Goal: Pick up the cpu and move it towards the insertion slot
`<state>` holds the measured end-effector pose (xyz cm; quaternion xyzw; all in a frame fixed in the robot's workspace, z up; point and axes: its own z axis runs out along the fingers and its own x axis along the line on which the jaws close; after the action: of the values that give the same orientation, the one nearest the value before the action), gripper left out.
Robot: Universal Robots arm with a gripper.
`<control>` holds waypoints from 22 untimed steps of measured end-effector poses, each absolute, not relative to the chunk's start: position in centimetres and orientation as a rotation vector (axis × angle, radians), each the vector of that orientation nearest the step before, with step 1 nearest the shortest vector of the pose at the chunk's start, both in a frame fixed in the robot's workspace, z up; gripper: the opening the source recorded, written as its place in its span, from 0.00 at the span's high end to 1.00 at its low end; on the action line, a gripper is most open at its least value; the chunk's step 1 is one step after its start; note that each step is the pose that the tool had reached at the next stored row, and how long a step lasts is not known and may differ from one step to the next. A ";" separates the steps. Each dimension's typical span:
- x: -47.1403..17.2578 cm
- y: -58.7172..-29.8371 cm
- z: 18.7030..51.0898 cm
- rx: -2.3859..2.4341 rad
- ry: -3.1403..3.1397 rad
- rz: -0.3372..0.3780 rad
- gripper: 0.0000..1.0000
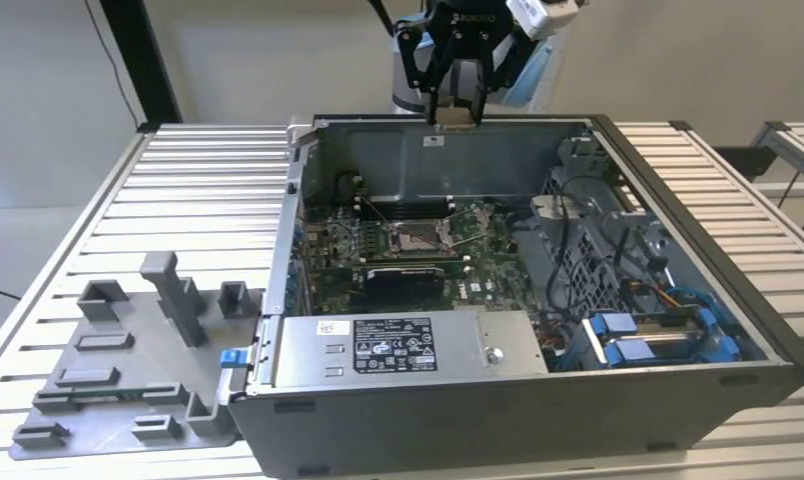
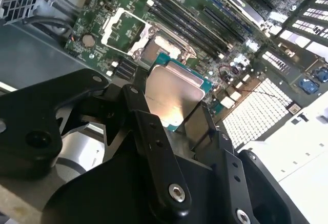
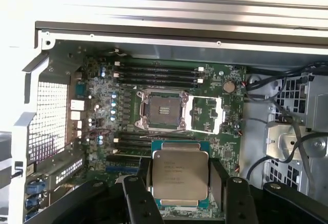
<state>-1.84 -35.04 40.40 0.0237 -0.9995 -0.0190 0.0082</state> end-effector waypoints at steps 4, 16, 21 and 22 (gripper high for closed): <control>-1.7 -34.3 40.3 0.074 -3.124 -0.058 1.00; -2.8 -34.2 39.0 0.074 -3.124 -0.059 1.00; -3.0 -33.0 38.4 0.074 -3.124 -0.056 1.00; -3.1 -32.6 38.3 0.074 -3.124 -0.056 1.00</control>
<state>-3.05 -32.60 38.28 0.0238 -0.9995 -0.0178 0.0083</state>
